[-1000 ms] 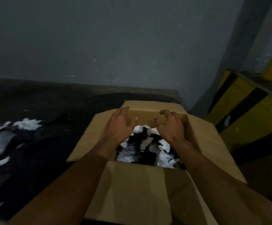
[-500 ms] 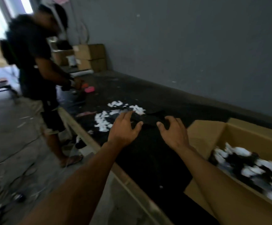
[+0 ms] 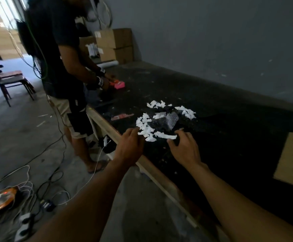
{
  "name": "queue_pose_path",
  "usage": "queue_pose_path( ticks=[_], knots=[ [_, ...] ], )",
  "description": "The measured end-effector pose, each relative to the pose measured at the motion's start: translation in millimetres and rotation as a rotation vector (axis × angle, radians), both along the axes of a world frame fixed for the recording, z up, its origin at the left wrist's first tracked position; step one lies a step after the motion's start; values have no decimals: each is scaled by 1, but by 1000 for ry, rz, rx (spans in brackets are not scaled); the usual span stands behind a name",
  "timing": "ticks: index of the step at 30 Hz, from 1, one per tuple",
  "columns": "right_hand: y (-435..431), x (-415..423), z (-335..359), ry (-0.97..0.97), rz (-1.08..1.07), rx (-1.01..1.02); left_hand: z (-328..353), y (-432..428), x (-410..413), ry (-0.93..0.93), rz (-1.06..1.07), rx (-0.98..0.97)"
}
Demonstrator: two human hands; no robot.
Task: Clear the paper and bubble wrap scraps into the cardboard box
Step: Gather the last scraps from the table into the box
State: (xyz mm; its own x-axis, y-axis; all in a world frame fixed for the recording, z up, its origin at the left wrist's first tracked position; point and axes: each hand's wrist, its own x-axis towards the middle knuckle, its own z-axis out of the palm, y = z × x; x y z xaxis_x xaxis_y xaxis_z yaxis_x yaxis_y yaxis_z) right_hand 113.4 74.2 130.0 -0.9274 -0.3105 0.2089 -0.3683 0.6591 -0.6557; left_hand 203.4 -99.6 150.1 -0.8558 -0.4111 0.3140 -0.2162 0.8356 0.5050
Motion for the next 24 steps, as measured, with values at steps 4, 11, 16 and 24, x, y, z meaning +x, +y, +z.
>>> queue_pose_path(
  ticks=[4, 11, 16, 24],
  knots=[
    [-38, -13, -29, -31, -51, 69, -29, -39, -27, -61, -60, 42],
    [-90, -80, -74, -50, -67, 138, -83, -92, -97, -217, -152, 96],
    [-147, -134, -106, 8, -65, 237, -105, -136, -158, -210, -115, 118],
    [-195, -191, -151, -58, -49, 404, -134, -189, -251, -286, -299, -110]
  ],
)
